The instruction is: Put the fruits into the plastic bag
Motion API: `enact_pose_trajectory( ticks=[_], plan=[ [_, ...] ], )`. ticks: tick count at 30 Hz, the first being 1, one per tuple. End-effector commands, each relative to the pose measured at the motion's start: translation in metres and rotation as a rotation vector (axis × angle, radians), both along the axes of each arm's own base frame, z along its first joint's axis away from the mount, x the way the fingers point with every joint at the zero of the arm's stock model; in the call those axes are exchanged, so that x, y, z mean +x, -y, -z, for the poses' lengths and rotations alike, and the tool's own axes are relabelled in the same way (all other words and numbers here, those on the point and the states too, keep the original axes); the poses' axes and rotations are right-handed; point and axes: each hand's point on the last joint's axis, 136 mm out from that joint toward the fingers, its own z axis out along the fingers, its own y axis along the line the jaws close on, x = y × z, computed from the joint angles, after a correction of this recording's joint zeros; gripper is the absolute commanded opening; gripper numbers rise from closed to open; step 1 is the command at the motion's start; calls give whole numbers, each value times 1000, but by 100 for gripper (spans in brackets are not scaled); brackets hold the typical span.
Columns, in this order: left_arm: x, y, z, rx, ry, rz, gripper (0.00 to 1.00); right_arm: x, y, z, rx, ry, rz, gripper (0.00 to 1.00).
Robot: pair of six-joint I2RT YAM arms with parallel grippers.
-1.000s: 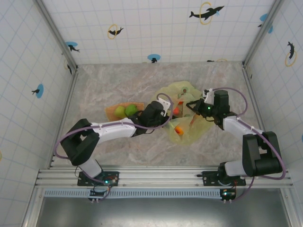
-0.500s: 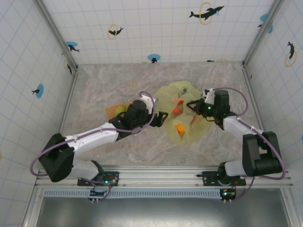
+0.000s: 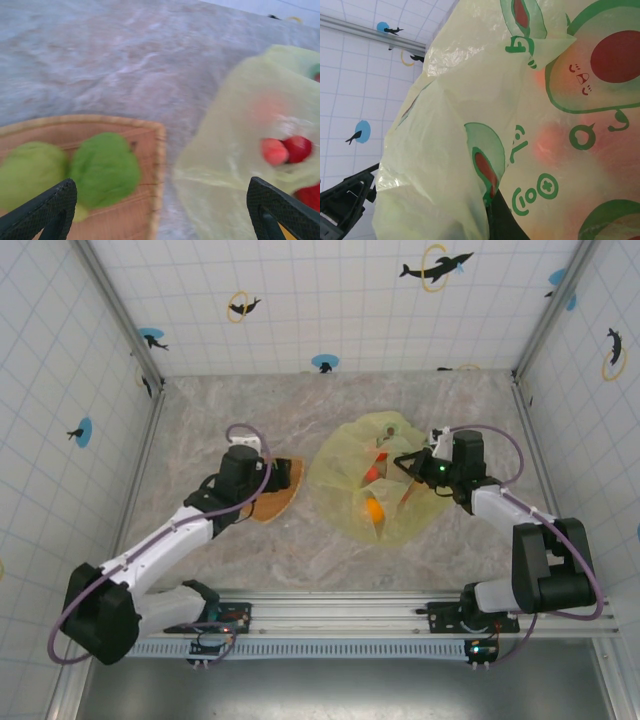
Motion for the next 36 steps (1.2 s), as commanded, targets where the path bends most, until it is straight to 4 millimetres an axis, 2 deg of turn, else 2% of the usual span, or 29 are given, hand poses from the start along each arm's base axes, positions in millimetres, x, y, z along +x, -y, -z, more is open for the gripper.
enact_pose_trajectory(
  ticks=[1, 4, 8, 21, 36],
  plan=[
    [-3, -46, 18, 11, -80, -163, 92, 0, 3, -4, 0, 32, 4, 0],
    [1, -64, 23, -36, -91, -227, 93, -1, 1, -4, 7, 30, 3, 0],
    [9, -71, 33, -67, -111, -266, 93, -1, 2, -4, 8, 31, 4, 0],
    [35, -62, 67, -102, -202, -285, 91, -3, 4, -3, 4, 31, 4, 0],
    [47, -48, 94, -143, -265, -254, 87, -3, 4, 0, 5, 22, 3, 0]
  ],
)
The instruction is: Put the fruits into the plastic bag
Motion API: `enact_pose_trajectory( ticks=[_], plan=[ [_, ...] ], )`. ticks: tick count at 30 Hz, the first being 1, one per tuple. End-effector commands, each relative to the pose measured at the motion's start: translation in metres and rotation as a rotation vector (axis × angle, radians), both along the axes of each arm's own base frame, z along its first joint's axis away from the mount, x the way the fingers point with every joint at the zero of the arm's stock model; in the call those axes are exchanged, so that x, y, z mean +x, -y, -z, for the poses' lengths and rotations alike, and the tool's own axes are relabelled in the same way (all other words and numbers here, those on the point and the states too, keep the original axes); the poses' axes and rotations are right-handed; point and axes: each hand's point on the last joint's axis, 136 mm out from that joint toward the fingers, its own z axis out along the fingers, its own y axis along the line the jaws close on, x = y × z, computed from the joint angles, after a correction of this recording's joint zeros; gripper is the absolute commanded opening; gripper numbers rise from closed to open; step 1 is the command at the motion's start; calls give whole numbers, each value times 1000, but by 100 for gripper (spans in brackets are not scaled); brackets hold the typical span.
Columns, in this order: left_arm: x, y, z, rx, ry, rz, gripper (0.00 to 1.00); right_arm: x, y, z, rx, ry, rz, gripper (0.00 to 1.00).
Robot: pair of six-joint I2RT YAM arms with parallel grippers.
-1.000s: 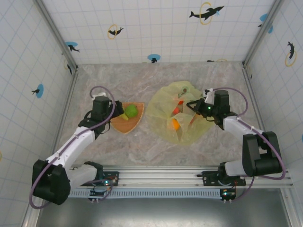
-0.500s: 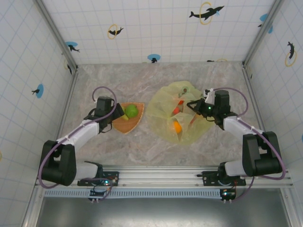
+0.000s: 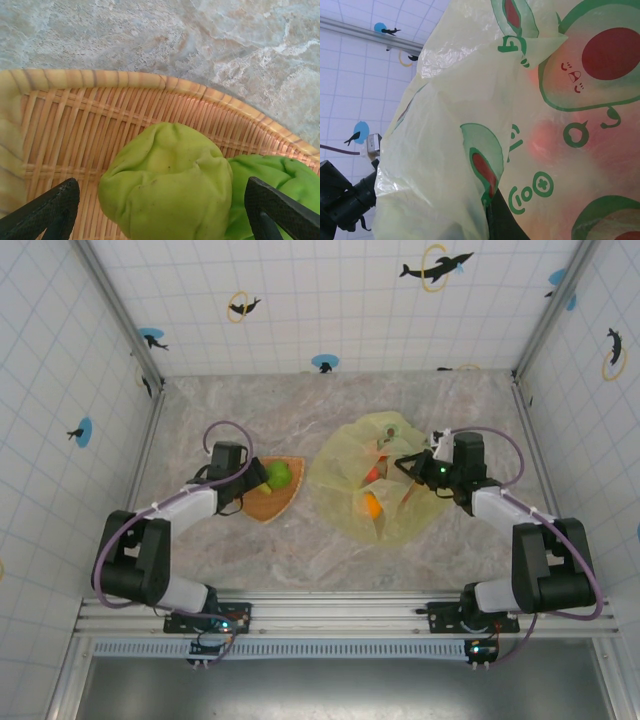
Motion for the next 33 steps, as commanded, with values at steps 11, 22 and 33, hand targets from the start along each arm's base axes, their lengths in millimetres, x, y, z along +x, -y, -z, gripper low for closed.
enact_pose_trajectory(
  ticks=[11, 22, 33],
  plan=[
    [14, 7, 7, -46, 2, -6, 83, -2, 1, -3, 7, 30, -4, 0],
    [19, 7, 8, -40, 14, -6, 69, -2, 2, -2, 4, 26, -1, 0],
    [14, -11, -30, 18, 121, -56, 59, -2, 2, -1, 4, 25, -2, 0]
  ],
)
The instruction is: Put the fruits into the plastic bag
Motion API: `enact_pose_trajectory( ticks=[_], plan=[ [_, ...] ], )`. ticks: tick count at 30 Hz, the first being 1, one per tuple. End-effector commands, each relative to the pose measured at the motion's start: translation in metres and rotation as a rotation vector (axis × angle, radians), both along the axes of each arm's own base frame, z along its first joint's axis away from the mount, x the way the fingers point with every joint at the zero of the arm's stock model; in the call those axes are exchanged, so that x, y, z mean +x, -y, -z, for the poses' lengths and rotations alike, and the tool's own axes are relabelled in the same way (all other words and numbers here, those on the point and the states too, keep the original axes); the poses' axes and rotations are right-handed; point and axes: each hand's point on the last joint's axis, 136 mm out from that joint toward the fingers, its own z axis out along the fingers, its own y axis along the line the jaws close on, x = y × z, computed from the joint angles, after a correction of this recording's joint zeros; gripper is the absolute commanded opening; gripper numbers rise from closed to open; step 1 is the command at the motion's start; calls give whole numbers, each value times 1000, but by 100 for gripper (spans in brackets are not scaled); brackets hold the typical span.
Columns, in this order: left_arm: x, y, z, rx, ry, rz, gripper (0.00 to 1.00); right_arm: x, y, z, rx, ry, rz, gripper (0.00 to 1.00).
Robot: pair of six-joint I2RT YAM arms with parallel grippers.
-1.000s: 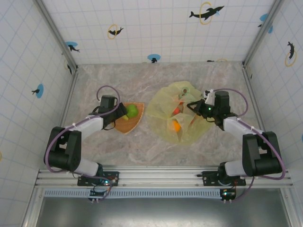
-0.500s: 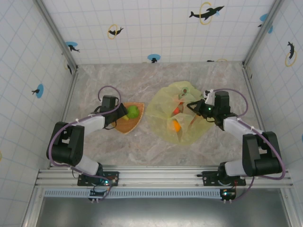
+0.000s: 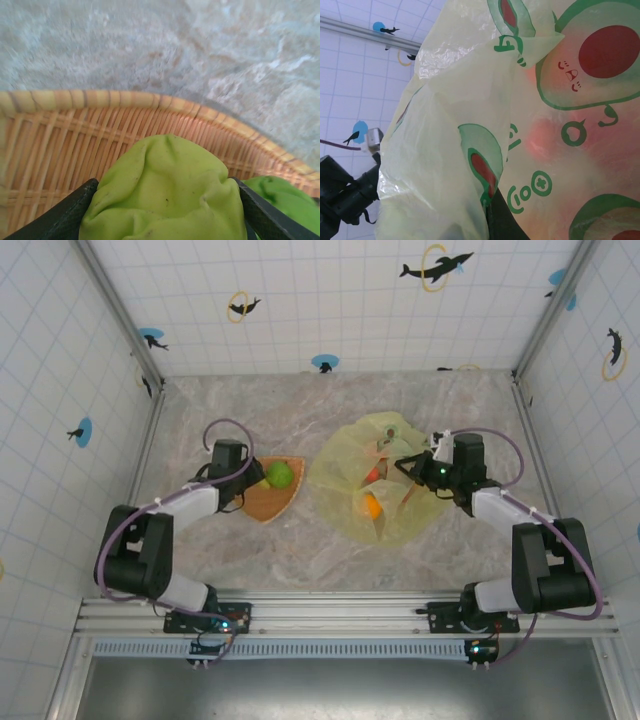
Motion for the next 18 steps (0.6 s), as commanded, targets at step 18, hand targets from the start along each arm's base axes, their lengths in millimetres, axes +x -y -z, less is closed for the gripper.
enact_pose_trajectory(
  ticks=[18],
  plan=[
    [-35, 84, -123, -151, 332, 250, 53, 5, -3, -7, 16, 34, -3, 0]
  ],
)
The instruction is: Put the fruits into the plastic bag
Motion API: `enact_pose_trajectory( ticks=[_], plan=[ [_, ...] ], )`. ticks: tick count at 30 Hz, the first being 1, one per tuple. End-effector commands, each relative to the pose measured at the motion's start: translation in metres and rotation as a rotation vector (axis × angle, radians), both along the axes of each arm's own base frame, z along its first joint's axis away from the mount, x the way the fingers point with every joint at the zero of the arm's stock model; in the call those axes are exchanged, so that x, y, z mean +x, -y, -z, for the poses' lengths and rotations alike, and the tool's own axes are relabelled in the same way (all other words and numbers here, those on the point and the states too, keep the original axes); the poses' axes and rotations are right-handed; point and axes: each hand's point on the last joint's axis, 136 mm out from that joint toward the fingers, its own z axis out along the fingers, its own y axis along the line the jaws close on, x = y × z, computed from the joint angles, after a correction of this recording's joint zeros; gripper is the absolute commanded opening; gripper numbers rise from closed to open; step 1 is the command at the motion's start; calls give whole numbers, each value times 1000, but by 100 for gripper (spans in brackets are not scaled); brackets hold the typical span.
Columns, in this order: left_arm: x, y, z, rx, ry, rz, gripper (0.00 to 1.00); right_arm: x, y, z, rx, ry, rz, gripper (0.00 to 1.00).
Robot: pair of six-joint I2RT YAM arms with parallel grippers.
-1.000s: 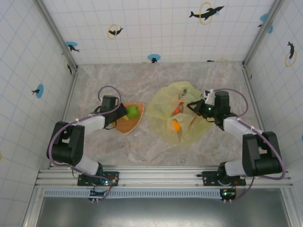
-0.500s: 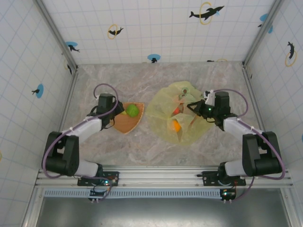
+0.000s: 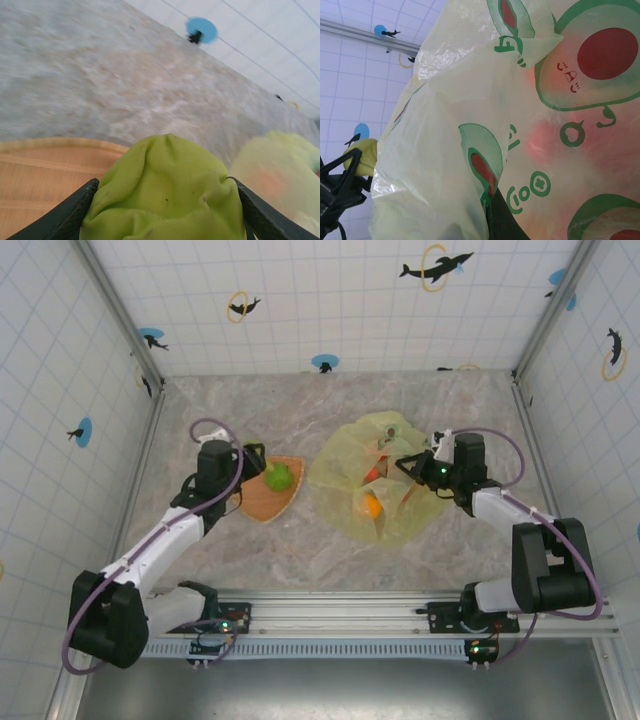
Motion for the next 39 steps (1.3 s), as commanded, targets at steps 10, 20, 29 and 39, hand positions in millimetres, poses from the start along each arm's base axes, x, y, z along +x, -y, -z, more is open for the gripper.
enact_pose_trajectory(
  ticks=[10, 20, 29, 39],
  plan=[
    [-46, 131, 12, 119, 66, 356, 51, 5, -5, -12, 5, 41, -11, 0],
    [-55, 212, 44, 111, 42, 540, 50, 4, -10, -18, 1, 52, -20, 0],
    [-57, 265, 52, 50, 37, 690, 50, 3, -10, -20, -4, 55, -21, 0],
    [-37, 290, 57, 12, 26, 659, 54, 5, -15, -26, -6, 66, -29, 0]
  ],
)
